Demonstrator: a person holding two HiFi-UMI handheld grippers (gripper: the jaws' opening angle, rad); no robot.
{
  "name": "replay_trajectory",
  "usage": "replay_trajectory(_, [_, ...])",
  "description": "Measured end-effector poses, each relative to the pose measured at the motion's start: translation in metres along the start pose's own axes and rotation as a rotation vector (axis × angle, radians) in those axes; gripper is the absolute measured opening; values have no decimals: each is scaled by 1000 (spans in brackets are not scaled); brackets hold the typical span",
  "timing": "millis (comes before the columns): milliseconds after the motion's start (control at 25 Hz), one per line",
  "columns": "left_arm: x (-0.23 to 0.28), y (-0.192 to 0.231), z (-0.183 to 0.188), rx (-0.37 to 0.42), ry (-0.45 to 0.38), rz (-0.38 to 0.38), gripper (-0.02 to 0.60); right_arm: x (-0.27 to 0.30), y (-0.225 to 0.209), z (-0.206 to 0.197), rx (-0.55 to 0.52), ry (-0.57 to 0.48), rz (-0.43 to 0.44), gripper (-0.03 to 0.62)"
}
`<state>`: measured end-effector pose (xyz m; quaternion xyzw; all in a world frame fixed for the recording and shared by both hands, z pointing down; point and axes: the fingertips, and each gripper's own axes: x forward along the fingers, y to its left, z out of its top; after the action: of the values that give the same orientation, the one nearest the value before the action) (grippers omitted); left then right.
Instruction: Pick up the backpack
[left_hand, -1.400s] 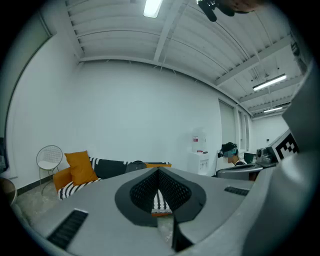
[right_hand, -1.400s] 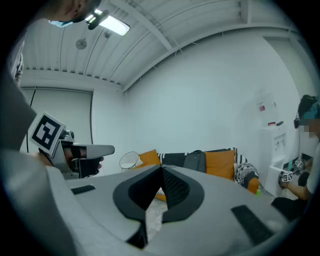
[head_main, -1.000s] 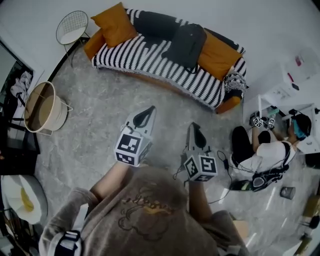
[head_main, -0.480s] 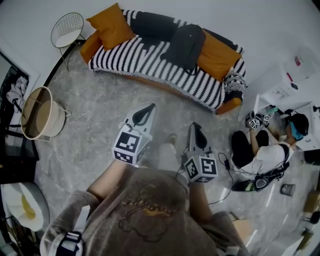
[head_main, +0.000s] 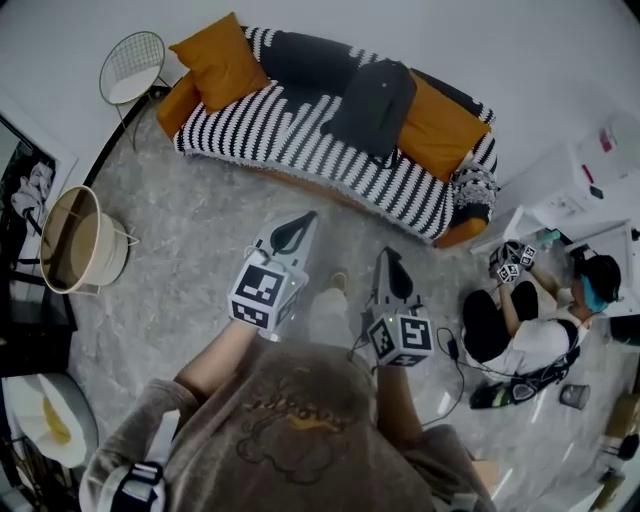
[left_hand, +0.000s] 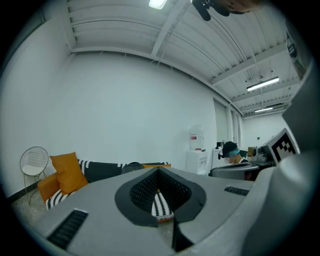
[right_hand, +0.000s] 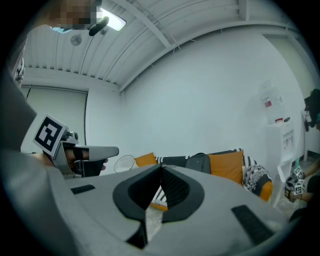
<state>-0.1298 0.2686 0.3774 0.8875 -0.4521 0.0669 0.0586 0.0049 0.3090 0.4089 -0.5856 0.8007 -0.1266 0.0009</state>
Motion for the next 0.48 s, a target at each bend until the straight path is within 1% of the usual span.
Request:
replay_trajectory(320, [87,26,18,-5,30,-5,0,78,-50,23,29,14,16,2])
replay_trajectory(480, [135,39,32,0,28,2,0,116,-80,39,34,17,21,2])
